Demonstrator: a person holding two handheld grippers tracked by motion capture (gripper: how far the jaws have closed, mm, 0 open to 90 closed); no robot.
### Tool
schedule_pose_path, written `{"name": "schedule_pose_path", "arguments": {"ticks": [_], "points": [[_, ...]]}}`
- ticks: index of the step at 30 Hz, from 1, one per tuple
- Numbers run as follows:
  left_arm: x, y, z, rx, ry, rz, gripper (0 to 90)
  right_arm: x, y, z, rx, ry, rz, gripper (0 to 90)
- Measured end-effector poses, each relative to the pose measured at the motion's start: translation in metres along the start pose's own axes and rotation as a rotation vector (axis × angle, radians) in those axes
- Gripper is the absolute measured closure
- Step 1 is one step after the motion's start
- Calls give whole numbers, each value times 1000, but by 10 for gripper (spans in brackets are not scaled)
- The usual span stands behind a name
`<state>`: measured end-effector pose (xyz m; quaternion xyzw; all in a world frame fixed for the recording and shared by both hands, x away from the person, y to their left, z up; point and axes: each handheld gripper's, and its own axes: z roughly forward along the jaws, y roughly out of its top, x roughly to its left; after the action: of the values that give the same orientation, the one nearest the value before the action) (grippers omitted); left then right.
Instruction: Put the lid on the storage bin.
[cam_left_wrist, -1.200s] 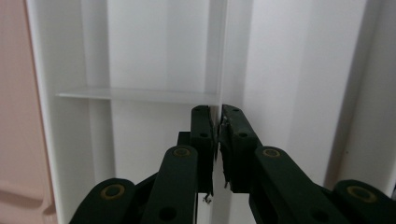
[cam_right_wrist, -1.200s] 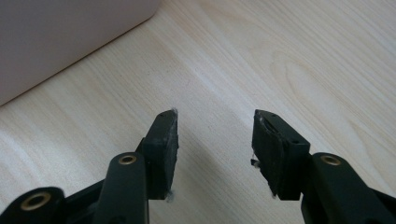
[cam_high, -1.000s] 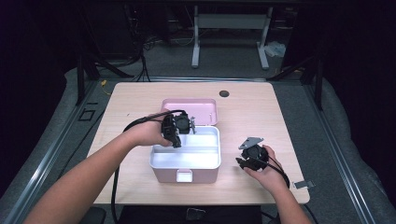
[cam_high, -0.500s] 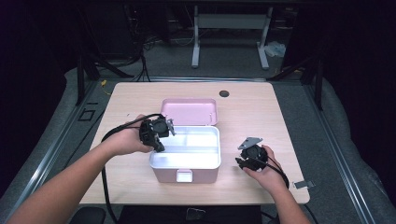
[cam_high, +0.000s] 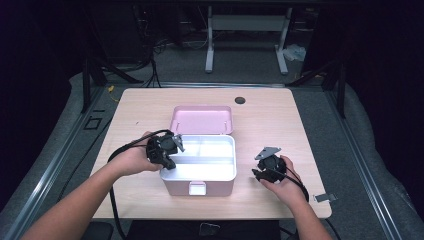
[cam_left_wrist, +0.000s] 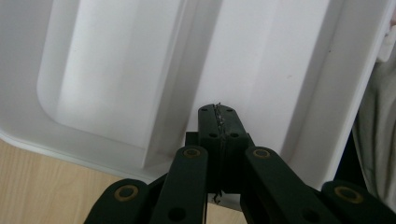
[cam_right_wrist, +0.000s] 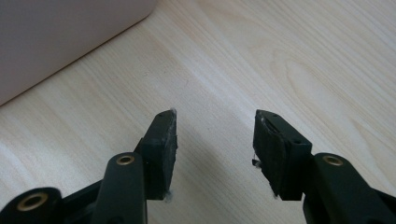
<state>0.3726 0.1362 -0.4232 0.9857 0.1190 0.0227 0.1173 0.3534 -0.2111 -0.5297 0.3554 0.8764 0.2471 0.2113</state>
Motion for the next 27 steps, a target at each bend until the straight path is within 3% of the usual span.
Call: {"name": "schedule_pose_path", "arguments": {"ticks": [5, 8, 14, 16, 20, 27], "points": [[-1, -7, 0, -49, 6, -31, 898, -2, 2, 0, -15, 10, 26, 486], [-4, -8, 0, -59, 28, -27, 900, -6, 7, -2, -41, 12, 54, 482], [-8, -10, 1, -77, 56, -43, 900, -14, 23, -12, -107, 32, 114, 450], [-10, -12, 1, -88, 75, -61, 900, -20, 36, -18, -139, 33, 130, 436], [-9, -15, 1, -111, 66, -85, 900, -29, 51, -23, -172, 36, 166, 424], [-5, -20, 1, -144, 36, -113, 900, -42, 80, -20, -185, 30, 186, 404]]}}
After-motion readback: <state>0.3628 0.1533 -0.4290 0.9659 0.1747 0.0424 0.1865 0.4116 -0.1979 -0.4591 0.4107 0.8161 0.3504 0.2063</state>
